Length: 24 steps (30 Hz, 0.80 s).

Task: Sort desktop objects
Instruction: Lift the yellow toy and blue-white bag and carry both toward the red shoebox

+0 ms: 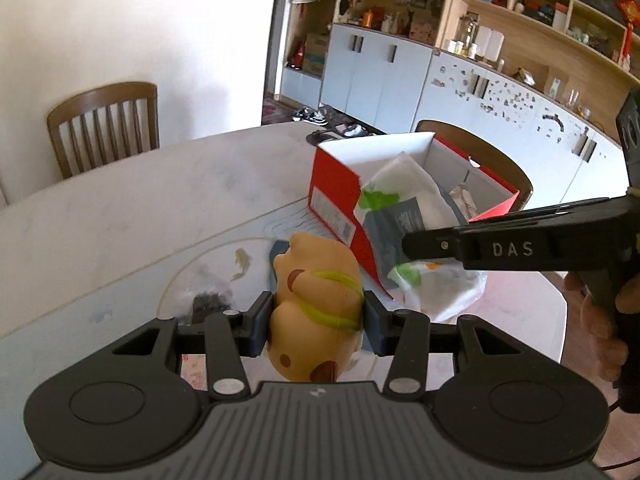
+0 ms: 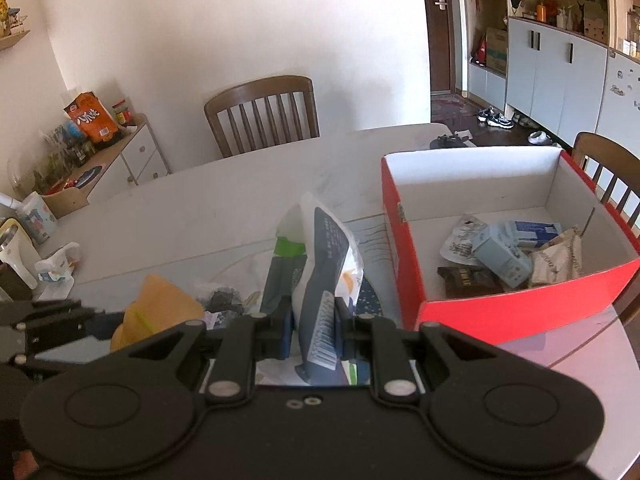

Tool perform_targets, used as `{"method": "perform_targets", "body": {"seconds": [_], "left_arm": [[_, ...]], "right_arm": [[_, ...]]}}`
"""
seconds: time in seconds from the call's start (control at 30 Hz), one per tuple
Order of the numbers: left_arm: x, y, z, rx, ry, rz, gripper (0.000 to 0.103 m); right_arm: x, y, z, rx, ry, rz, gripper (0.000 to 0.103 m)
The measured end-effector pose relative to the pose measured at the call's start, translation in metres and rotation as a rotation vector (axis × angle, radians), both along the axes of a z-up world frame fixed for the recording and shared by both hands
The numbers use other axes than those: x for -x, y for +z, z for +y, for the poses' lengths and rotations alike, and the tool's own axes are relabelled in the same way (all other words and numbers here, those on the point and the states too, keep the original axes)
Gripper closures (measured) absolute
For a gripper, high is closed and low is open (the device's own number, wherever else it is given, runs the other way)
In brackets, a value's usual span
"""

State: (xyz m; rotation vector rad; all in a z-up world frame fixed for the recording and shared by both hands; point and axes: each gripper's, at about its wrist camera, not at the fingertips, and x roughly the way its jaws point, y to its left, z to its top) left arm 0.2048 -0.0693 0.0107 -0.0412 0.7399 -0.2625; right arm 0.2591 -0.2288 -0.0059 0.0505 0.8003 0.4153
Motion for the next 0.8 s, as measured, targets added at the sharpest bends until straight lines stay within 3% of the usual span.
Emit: {"method": "perform_targets", "body": {"seconds": [0.4,0.8], "left_arm": [[-0.015,0.028,-0.032,0.010,-0.046,0.010,0.057],[-0.039,0.032,-0.074,0.001,-0.082,0.006,0.057]], "right_arm": [[0.007,0.024,-0.041,-0.027,0.006,0.023,0.084],[-0.006,0.035,-0.088,-0.046,-0.011,0.027,0.084]]}}
